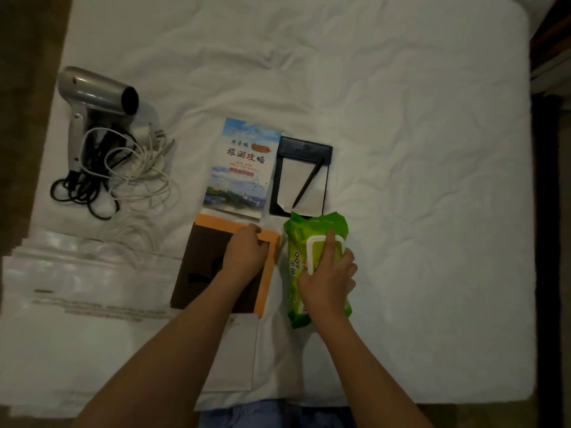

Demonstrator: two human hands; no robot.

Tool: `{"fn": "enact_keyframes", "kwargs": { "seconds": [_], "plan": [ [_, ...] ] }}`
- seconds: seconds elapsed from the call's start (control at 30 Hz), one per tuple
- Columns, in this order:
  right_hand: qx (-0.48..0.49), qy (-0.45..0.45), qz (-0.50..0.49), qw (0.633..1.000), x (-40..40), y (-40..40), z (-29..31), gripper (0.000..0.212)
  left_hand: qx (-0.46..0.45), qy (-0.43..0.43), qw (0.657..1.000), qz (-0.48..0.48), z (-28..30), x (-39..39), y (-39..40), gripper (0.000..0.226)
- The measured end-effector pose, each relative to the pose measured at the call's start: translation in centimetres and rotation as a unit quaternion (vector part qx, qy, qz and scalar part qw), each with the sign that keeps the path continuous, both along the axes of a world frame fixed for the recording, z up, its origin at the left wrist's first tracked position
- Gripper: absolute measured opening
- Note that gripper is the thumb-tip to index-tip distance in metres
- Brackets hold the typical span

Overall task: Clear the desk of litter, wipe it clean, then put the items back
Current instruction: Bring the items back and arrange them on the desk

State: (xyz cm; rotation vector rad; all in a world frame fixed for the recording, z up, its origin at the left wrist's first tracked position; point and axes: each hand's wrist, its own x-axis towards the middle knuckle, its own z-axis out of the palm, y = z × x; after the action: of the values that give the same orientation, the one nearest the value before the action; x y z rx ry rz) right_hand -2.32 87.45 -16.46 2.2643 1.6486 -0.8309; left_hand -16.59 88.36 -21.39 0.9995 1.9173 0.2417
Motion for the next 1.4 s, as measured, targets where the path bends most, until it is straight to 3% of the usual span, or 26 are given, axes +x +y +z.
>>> {"fn": "enact_keyframes", "kwargs": {
  "seconds": [0.27, 0.4, 0.5, 0.63, 0.83, 1.1, 1.4],
  "plan": [
    [0.028, -0.014, 0.040, 0.999, 1.5, 3.7, -0.1, 0.088, 0.030, 0.158, 0.980, 0.118, -1.1, -2.3, 3.9, 0.068],
    [0.021, -0.012, 0.044, 0.999, 1.3, 4.9, -1.4, 0.089, -0.020, 0.159, 0.976, 0.147, -2.5, -4.2, 5.2, 0.089],
    [0.016, -0.001, 0.036, 0.999, 1.3, 5.0, -2.0, 0.089, -0.043, 0.150, 0.974, 0.163, -3.2, -4.8, 6.3, 0.091],
    [0.016, 0.000, 0.041, 0.999, 1.7, 5.1, -2.2, 0.088, -0.020, 0.045, 0.976, 0.213, -3.9, -5.4, 6.7, 0.081],
    [-0.011, 0.007, 0.050, 0.999, 2.6, 5.7, -0.1, 0.088, 0.057, 0.077, 0.973, 0.211, -0.2, -4.9, 6.3, 0.024],
    [0.059, 0.054, -0.012, 0.997, 7.6, 3.0, 7.9, 0.081, 0.167, 0.033, 0.954, 0.245, 9.5, 0.5, 2.9, 0.022],
    [0.155, 0.096, -0.129, 0.975, 19.6, -5.8, 16.6, 0.081, 0.208, -0.061, 0.972, 0.087, 18.0, 14.9, -2.4, 0.012]
  ]
}}
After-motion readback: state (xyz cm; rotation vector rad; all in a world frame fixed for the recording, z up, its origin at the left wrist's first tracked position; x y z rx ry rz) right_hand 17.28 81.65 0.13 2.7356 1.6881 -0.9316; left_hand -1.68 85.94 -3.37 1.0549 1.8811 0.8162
